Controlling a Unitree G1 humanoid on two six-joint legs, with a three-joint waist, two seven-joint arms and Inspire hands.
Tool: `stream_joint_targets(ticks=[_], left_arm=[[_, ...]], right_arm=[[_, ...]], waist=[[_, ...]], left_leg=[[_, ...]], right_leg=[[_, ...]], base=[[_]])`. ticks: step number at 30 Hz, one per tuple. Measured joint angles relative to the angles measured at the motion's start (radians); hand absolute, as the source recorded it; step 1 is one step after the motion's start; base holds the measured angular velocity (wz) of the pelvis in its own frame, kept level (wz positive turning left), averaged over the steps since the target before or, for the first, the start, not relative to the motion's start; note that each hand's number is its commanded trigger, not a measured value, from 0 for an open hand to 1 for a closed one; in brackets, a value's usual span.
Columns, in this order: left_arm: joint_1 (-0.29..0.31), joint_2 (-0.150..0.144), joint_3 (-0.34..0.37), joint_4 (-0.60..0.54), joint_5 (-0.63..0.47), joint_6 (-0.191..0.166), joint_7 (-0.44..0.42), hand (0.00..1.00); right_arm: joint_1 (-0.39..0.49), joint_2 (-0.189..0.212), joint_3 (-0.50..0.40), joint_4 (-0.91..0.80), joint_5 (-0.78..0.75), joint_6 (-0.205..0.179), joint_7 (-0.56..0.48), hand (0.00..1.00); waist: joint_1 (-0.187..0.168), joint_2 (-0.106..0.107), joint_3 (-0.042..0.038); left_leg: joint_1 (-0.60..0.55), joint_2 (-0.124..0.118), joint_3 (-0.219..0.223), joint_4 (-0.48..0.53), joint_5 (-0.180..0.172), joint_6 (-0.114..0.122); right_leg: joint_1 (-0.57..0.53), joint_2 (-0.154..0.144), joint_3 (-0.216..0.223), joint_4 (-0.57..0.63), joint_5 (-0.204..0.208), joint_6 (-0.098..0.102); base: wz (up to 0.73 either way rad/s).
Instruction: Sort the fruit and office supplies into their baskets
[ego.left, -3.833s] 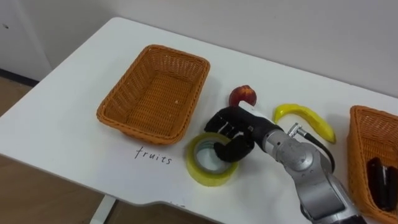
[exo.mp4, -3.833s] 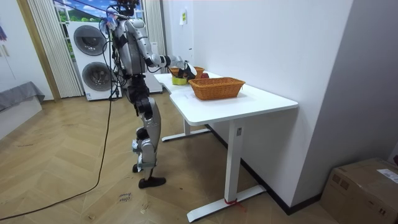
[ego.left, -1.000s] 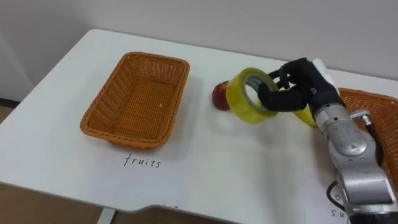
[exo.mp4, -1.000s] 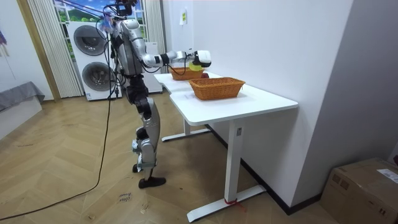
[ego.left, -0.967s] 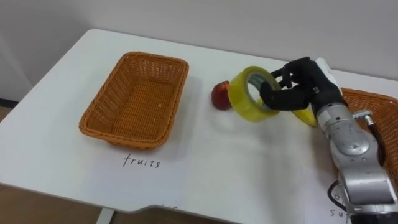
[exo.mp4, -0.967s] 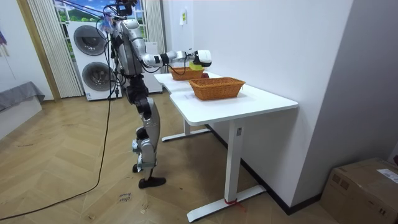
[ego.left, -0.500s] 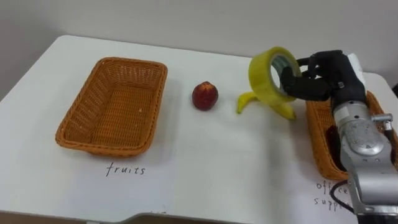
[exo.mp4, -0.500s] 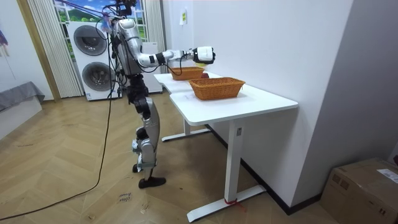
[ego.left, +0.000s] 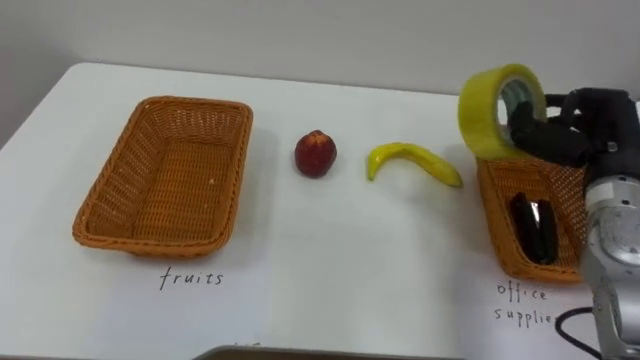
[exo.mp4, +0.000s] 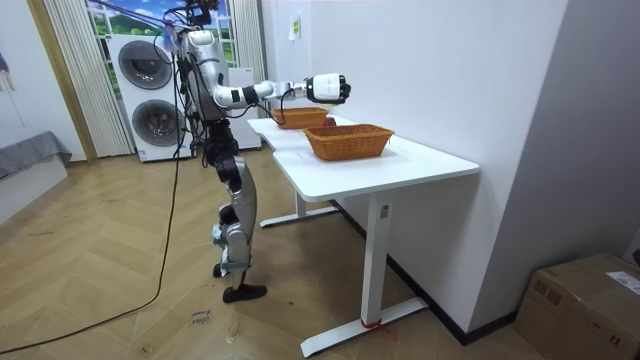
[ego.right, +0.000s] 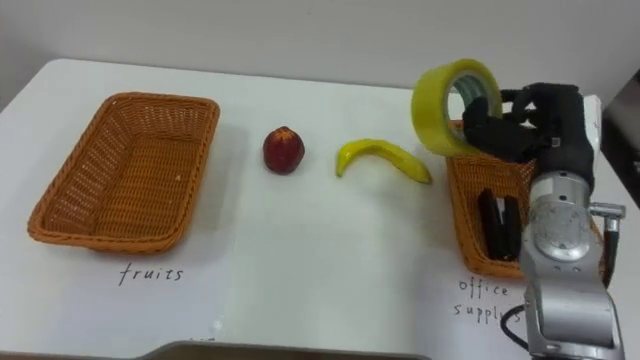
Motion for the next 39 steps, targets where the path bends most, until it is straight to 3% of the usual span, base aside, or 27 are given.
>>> stream_joint_targets(ticks=[7, 16, 39], left_arm=[[0.012, 0.000, 0.046, 0.002, 0.000, 0.000, 0.001, 0.00], [0.026, 0.001, 0.045, 0.000, 0.001, 0.001, 0.001, 0.00], [0.031, 0.002, 0.042, -0.007, -0.001, 0.000, -0.022, 0.00]], right_arm=[[0.021, -0.001, -0.068, 0.000, 0.003, 0.000, -0.044, 1.00], [0.042, -0.008, -0.068, 0.003, 0.005, -0.002, -0.068, 1.00], [0.063, -0.010, -0.069, 0.035, 0.001, -0.002, -0.043, 1.00]], waist=[[-0.004, 0.003, -0.0003], [-0.016, -0.005, 0.0066], [-0.036, -0.008, 0.0047]], left_leg=[[0.002, -0.001, 0.004, 0.000, 0.000, 0.000], [0.001, -0.004, 0.007, -0.001, 0.000, 0.000], [0.000, -0.003, 0.017, -0.009, 0.000, 0.001]], right_leg=[[0.000, 0.002, 0.004, 0.000, 0.000, 0.000], [-0.003, 0.000, 0.013, -0.004, -0.003, 0.003], [-0.015, 0.001, 0.025, -0.003, -0.004, 0.005]], base=[[-0.01], [0.00], [-0.01]])
